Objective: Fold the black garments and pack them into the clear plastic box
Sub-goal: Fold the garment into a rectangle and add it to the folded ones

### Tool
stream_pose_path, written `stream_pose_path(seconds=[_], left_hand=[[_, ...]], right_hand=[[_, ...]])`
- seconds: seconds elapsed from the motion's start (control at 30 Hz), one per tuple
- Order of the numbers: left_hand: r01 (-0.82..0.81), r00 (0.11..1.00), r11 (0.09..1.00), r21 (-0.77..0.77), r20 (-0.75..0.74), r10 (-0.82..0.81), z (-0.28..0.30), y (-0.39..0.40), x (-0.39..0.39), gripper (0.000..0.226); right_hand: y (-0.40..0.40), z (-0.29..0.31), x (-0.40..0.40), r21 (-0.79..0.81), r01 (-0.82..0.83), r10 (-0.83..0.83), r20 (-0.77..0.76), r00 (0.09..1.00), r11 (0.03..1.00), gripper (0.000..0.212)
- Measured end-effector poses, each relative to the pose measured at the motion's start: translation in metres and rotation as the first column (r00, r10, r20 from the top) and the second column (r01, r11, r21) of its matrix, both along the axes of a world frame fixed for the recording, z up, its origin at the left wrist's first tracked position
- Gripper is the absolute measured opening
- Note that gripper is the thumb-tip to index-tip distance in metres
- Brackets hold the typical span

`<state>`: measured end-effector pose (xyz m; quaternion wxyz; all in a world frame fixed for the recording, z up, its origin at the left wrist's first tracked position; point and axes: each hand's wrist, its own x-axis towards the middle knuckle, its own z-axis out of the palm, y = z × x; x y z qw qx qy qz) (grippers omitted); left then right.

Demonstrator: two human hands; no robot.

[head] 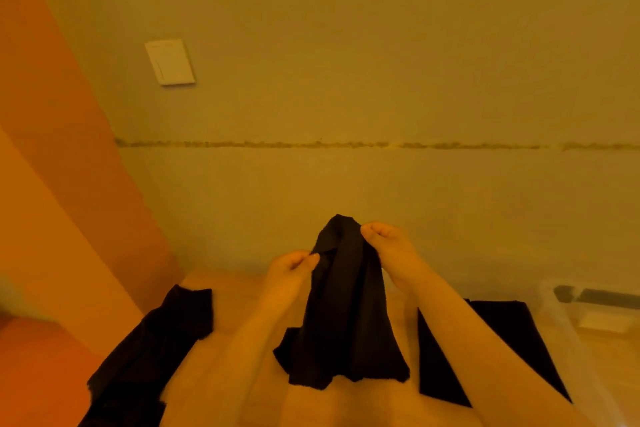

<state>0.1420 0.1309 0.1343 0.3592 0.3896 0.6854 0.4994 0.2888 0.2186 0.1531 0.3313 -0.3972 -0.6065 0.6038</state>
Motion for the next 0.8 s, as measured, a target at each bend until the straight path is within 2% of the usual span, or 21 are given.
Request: stream_pose_path(seconds=[0.1,0.17,0.23,0.27,0.3,0.33,0.4,0.5,0.6,0.7,0.8], left_hand=[[-0.007,0.999,0.992,0.125,0.047,0.001,0.021,0.009,0.002,0.026],[0.008,0.994,0.988,0.154,0.108,-0.025,0.027,0.011,0.003,0.021],[0.07,0.978,0.983,0.168,0.185,-0.102,0.034,0.005,0.008,0.02],[0.115,0.965,0.976,0.184,0.213,-0.154,0.036,0.0,0.011,0.019],[0.145,0.956,0.969,0.2,0.224,-0.19,0.039,-0.006,0.014,0.019],[0.164,0.957,0.963,0.215,0.202,-0.208,0.042,-0.012,0.017,0.02],[0.192,0.967,0.95,0.245,0.117,-0.226,0.047,-0.028,0.02,0.021],[0.262,0.963,0.937,0.231,0.003,-0.27,0.055,-0.053,0.017,0.021],[0.425,0.897,0.901,0.084,-0.171,-0.407,0.069,-0.08,0.003,0.006],[0.481,0.822,0.873,-0.078,-0.305,-0.48,0.084,-0.102,-0.01,0.007],[0.494,0.83,0.862,-0.112,-0.233,-0.506,0.097,-0.12,-0.015,0.003]], right_hand=[[0.004,0.004,0.008,0.021,0.035,-0.035,0.026,0.999,0.999,0.031],[-0.003,0.002,0.008,-0.041,0.04,-0.042,-0.045,0.998,0.998,0.028],[-0.024,-0.002,0.009,-0.06,-0.07,0.053,-0.245,0.968,0.996,0.021],[-0.037,-0.004,0.01,-0.022,-0.125,0.115,-0.265,0.957,0.992,0.017],[-0.05,-0.005,0.011,0.029,-0.164,0.167,-0.214,0.962,0.986,0.018],[-0.062,-0.005,0.012,0.083,-0.18,0.19,-0.136,0.972,0.98,0.018],[-0.079,-0.002,0.016,0.204,-0.136,0.132,0.031,0.991,0.97,0.01],[-0.09,0.013,0.029,0.32,-0.111,0.061,0.162,0.985,0.941,0.025],[-0.1,0.033,0.042,0.299,-0.267,0.193,0.255,0.947,0.916,0.017],[-0.108,0.049,0.049,0.179,-0.406,0.371,0.2,0.907,0.896,0.004],[-0.115,0.063,0.053,0.073,-0.419,0.417,0.043,0.908,0.905,0.019]])
